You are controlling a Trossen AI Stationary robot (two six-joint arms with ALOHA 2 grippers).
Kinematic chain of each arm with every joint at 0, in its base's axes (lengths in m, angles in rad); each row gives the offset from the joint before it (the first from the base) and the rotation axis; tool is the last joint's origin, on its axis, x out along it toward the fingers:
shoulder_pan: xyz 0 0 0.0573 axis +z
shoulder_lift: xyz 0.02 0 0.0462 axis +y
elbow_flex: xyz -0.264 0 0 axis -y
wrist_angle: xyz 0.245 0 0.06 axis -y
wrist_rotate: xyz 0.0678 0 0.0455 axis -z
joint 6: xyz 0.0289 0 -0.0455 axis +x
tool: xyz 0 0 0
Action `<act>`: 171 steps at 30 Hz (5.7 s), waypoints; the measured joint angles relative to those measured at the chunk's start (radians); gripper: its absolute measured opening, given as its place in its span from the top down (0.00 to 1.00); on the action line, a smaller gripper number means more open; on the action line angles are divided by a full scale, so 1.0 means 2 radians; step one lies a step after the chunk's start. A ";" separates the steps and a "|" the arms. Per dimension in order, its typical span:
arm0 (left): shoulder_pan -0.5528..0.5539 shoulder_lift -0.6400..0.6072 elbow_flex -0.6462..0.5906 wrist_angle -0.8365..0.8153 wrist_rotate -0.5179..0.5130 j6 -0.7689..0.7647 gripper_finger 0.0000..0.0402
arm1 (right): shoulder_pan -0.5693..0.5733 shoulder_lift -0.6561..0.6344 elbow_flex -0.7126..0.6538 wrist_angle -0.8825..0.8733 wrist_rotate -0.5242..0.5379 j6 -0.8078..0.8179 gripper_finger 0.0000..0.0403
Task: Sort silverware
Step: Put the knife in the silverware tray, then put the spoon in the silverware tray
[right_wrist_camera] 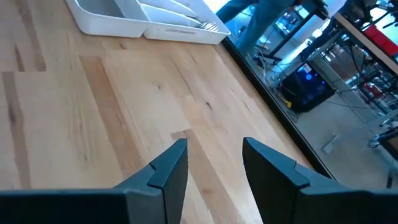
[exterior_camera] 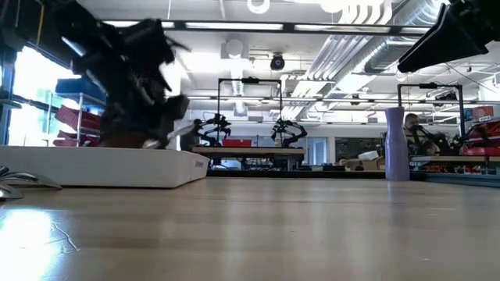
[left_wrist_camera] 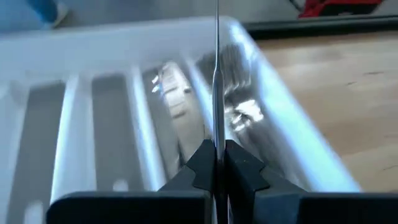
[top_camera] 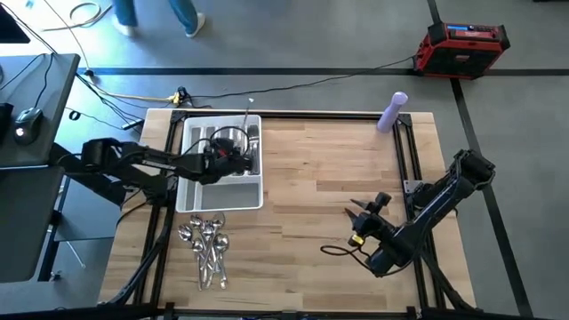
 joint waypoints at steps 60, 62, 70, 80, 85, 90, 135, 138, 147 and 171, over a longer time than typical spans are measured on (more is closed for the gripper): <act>-0.511 0.173 0.266 -0.397 0.284 -0.418 0.74 | 0.000 0.000 0.001 0.044 -0.016 -0.024 0.66; -0.506 0.183 0.265 -0.402 0.290 -0.418 0.72 | 0.000 0.000 0.001 0.045 -0.017 -0.024 0.66; -0.490 0.231 0.267 -0.415 0.310 -0.400 0.71 | 0.000 0.000 0.001 0.046 -0.018 -0.025 0.66; -0.488 0.237 0.267 -0.420 0.323 -0.384 0.97 | 0.000 0.000 0.001 0.046 -0.023 -0.024 0.66; -0.488 0.242 0.301 -0.473 0.328 -0.383 0.99 | 0.000 0.000 0.001 0.046 -0.023 -0.024 0.66; -0.488 0.240 0.369 -0.584 0.318 -0.383 1.00 | 0.000 0.000 0.001 0.046 -0.024 -0.024 0.66; 0.052 0.139 0.236 -0.505 0.023 -0.148 1.00 | 0.000 0.000 0.001 0.055 -0.025 -0.043 0.66; 0.052 0.139 0.213 -0.501 0.032 -0.152 1.00 | -0.001 0.000 0.001 0.057 -0.021 -0.049 0.66; 0.062 0.139 0.190 -0.455 0.052 -0.134 0.99 | -0.001 0.000 0.001 0.066 -0.018 -0.047 0.66; -0.273 0.040 0.231 -0.606 0.270 -0.264 0.65 | -0.001 0.000 0.001 0.076 -0.027 -0.055 0.66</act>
